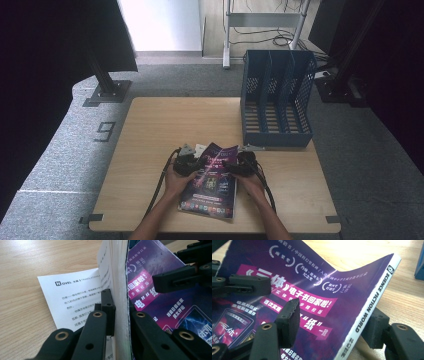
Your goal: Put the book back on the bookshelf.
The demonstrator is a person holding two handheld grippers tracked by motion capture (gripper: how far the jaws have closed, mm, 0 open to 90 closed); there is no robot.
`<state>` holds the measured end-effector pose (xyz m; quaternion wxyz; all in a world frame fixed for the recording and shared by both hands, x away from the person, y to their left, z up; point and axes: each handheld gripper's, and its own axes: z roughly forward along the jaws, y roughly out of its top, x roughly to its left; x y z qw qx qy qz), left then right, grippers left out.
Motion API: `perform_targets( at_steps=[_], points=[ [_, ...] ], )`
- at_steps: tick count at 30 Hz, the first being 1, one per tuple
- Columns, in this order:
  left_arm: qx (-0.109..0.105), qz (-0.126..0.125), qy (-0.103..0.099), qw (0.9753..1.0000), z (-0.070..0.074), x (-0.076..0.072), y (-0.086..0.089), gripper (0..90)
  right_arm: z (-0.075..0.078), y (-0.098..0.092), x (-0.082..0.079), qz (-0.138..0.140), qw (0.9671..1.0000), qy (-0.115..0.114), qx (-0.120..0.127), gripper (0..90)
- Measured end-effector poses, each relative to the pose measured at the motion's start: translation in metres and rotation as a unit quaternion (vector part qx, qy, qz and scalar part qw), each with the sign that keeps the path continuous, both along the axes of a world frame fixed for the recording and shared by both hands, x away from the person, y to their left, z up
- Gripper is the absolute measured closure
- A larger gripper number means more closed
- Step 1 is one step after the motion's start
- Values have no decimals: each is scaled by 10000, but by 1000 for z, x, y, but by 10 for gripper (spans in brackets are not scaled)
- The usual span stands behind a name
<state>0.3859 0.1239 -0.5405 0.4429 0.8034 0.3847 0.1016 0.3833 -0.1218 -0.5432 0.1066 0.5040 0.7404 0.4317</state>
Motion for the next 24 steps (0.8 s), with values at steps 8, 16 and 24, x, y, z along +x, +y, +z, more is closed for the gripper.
perform_targets(
  at_steps=[8,16,24],
  points=[
    [9,-9,-13,10000,0,0,0,861,1,0,7,-44,10000,28,41,385],
    [0,-16,-25,10000,0,-1,0,861,-2,-3,10,-80,9999,76,40,453],
    [-13,-33,-69,10000,2,-1,0,861,-3,-6,11,-91,9998,154,99,496]
  ],
)
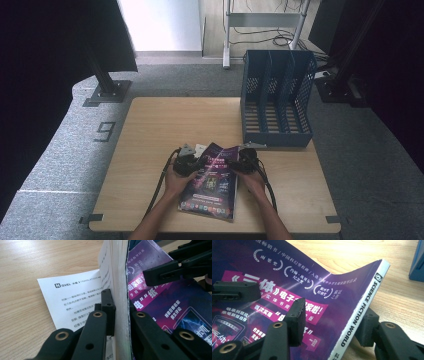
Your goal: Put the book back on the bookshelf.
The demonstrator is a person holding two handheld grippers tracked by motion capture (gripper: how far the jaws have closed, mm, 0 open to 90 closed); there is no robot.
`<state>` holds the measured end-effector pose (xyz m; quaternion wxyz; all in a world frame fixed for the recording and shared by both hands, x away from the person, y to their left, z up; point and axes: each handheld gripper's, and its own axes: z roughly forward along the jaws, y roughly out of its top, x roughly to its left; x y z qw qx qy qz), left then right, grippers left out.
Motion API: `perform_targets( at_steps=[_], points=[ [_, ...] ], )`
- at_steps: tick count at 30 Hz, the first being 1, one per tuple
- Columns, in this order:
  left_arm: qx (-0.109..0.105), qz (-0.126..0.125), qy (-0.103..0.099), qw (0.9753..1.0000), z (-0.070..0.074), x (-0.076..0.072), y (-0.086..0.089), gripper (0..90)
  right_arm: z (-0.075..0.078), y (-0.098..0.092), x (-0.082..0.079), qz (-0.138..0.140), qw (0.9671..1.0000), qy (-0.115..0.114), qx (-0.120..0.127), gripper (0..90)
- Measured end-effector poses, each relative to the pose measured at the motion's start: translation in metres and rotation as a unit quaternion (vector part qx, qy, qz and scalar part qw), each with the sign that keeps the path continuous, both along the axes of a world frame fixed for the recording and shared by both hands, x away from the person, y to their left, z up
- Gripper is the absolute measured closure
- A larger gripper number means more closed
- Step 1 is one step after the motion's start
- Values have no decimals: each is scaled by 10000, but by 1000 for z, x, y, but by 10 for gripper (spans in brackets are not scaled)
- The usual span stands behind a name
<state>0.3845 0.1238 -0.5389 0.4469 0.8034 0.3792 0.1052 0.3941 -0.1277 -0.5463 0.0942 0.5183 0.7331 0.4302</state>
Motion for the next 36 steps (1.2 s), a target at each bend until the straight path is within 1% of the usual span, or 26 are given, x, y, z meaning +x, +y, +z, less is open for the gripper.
perform_targets(
  at_steps=[2,3,4,5,6,12,18,25,26,28,29,31,32,33,34,35,36],
  points=[
    [-5,-1,-7,10000,0,0,0,861,0,-1,0,0,10000,15,4,509],
    [-9,1,-13,10000,1,0,0,861,0,-1,0,8,10000,19,10,548],
    [-15,-4,-10,10000,1,-1,0,861,1,-3,-1,29,10000,-38,-45,578],
    [-14,-12,-14,10000,1,-1,0,861,1,-3,-1,29,10000,-38,-45,592],
    [-17,-21,-17,10000,1,-1,0,861,2,-5,-1,87,10000,-43,-17,611],
    [-54,-40,-29,10000,2,-3,1,860,4,-8,-3,171,9998,-34,71,647],
    [-145,-60,-66,9999,6,-5,4,860,9,-10,-6,219,9996,-42,177,667],
    [-314,-90,-140,9994,18,-10,8,856,19,-11,-12,303,9990,-224,250,682],
    [-314,-90,-140,9994,18,-10,8,855,19,-11,-12,303,9990,-224,250,682],
    [-363,-104,-174,9991,22,-11,9,853,25,-11,-16,330,9985,-350,246,685],
    [-384,-113,-184,9990,25,-12,9,853,25,-11,-16,330,9985,-350,246,685],
    [-441,-125,-233,9987,30,-13,11,853,31,-11,-18,336,9982,-436,246,688],
    [-441,-125,-233,9987,30,-13,11,853,31,-11,-18,336,9982,-436,246,688],
    [-507,-117,-271,9983,32,-14,12,853,35,-11,-20,336,9977,-523,267,691],
    [-507,-117,-271,9983,32,-14,12,853,35,-11,-20,336,9977,-523,267,691],
    [-531,-107,-286,9981,33,-14,13,853,38,-11,-22,345,9972,-606,285,693],
    [-556,-102,-294,9980,34,-15,13,853,40,-11,-23,352,9971,-622,279,694]
  ],
)
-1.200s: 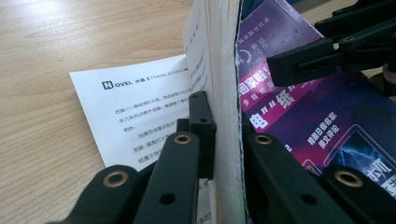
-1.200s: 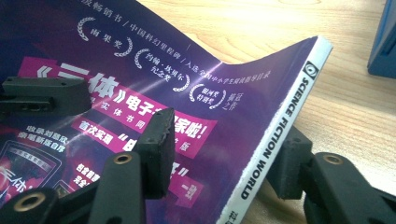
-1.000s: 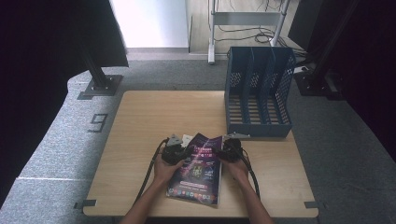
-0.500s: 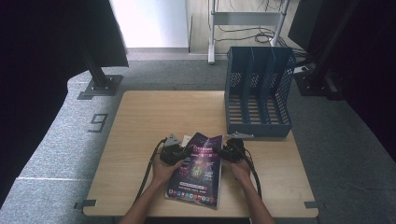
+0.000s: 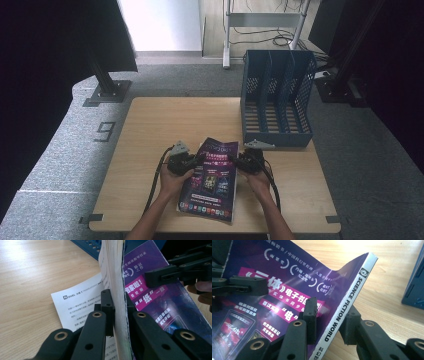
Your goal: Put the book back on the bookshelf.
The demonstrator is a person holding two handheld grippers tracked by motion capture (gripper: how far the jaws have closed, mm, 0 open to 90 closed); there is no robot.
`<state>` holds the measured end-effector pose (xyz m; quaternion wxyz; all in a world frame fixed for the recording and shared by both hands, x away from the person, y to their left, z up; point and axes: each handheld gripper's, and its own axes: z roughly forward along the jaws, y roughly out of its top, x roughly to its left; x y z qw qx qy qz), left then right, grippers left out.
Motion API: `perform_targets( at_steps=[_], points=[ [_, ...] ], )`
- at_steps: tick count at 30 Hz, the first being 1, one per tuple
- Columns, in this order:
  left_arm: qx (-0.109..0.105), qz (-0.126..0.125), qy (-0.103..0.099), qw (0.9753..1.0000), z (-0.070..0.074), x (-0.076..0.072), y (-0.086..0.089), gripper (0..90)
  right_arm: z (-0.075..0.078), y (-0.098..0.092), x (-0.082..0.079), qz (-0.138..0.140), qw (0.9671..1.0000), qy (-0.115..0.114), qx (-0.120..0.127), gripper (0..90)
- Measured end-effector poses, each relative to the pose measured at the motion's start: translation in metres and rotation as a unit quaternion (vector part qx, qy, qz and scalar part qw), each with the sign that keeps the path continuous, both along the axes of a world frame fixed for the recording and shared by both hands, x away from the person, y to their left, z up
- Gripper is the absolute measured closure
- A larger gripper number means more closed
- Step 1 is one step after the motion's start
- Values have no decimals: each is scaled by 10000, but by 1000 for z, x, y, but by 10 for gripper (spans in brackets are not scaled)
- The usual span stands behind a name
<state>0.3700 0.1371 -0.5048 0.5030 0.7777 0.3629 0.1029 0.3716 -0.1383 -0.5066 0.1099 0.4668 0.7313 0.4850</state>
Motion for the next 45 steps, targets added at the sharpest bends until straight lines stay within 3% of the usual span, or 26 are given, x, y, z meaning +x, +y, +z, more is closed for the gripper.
perform_targets(
  at_steps=[18,29,45],
  points=[
    [-159,-46,-192,9997,19,-4,4,854,19,-2,-11,73,9989,-436,126,706],
    [-262,-65,-417,9988,39,-9,9,854,41,-1,-24,132,9953,-940,171,722],
    [-319,-59,-699,9970,61,-14,12,857,60,-1,-28,210,9911,-1289,240,739]
  ],
)
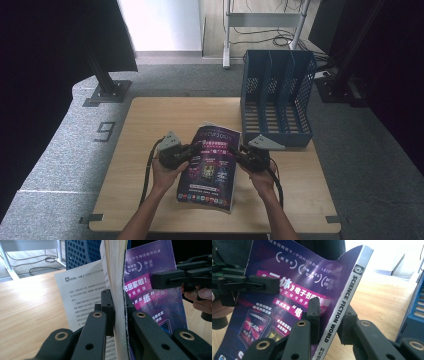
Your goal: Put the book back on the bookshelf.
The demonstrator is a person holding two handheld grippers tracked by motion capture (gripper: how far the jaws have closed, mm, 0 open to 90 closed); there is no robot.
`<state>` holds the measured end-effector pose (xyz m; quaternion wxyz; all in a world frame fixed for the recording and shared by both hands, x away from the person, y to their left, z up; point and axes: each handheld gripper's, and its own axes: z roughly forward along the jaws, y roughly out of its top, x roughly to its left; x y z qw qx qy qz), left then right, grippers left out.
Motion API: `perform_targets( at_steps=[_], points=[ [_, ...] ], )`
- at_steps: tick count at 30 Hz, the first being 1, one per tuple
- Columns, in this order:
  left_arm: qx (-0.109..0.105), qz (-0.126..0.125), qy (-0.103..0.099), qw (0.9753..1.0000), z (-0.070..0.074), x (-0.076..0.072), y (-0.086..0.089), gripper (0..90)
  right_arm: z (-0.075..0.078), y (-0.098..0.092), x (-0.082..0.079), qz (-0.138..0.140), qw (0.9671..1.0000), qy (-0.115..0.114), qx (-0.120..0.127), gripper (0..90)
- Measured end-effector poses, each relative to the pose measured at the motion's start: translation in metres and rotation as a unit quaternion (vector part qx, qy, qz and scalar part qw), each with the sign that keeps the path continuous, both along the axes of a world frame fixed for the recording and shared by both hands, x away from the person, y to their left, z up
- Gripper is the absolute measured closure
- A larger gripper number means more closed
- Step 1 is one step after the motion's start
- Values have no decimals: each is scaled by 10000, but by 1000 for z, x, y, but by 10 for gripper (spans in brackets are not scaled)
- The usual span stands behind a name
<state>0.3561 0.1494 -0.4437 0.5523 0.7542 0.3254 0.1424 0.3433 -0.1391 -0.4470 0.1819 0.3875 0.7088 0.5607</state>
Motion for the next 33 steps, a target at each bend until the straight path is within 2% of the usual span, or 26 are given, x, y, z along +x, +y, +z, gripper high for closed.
perform_targets(
  at_steps=[13,18,33],
  points=[
    [-45,24,-71,10000,9,1,4,857,13,3,-2,92,9998,-163,-46,754],
    [-92,21,-157,9998,16,0,4,858,21,1,-5,88,9994,-329,-14,765],
    [-89,68,-258,9996,21,-2,2,860,23,0,-7,80,9988,-473,48,775]
  ],
)
